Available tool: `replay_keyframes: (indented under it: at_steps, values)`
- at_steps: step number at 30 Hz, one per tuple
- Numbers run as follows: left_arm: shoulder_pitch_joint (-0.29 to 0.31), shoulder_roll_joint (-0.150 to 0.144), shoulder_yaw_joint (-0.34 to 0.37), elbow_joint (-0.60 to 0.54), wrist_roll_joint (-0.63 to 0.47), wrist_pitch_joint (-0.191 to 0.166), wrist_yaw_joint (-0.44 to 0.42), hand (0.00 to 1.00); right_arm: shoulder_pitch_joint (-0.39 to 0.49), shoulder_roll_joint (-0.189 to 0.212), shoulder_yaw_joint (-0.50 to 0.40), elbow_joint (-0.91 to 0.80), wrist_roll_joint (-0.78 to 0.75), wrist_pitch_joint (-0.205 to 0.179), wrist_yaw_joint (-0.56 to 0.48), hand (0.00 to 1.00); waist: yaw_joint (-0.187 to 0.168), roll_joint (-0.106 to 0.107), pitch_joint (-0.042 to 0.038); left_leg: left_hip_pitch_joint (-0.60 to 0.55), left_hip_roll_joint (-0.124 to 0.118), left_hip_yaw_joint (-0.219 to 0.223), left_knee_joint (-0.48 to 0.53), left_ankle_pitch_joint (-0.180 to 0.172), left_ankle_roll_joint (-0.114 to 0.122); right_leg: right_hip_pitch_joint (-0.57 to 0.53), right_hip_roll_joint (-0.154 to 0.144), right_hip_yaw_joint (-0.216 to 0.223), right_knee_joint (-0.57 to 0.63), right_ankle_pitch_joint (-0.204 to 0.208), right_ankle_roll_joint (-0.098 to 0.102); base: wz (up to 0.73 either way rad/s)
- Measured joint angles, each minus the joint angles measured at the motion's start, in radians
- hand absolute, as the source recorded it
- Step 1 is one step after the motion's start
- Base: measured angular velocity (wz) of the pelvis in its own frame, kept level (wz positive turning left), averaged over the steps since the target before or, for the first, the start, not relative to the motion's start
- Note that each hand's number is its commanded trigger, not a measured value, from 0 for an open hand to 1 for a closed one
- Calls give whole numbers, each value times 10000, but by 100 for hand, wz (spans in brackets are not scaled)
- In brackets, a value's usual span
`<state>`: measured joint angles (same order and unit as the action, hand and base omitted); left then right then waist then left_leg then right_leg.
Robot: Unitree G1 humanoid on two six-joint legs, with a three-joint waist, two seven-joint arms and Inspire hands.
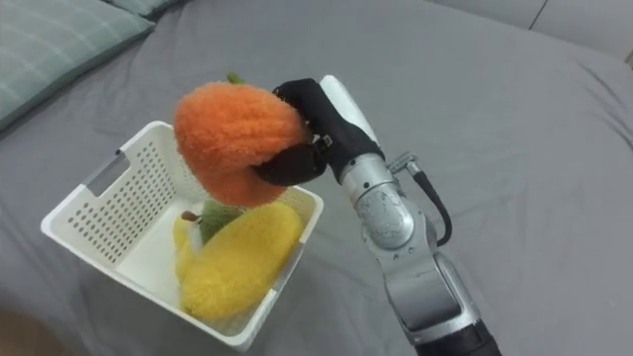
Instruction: Collect toys from the bed
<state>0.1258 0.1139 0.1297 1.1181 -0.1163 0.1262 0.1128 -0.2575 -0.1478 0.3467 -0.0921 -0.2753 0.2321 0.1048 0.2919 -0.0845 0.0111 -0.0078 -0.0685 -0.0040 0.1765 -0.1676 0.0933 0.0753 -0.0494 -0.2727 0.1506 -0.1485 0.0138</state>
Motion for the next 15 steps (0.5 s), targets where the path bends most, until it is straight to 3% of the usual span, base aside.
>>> replay_keyframes:
  at_steps: [4, 15]
  values:
    - [-92, 36, -2, -2, 6, 31, -109, 0, -1, 16, 241, 28, -96, 120, 78, 0, 195, -74, 20, -66, -13, -57, 117, 9, 9, -51, -15, -77, 0, 0, 0, 8]
    - [-88, 126, 2, 4, -11, 279, -73, 0, -1, 31, 412, 456, -8, 306, 189, 0, 218, -121, 60, -191, -66, -260, 132, 14, 15, -68, -51, -285, 1, 0, 1, 5]
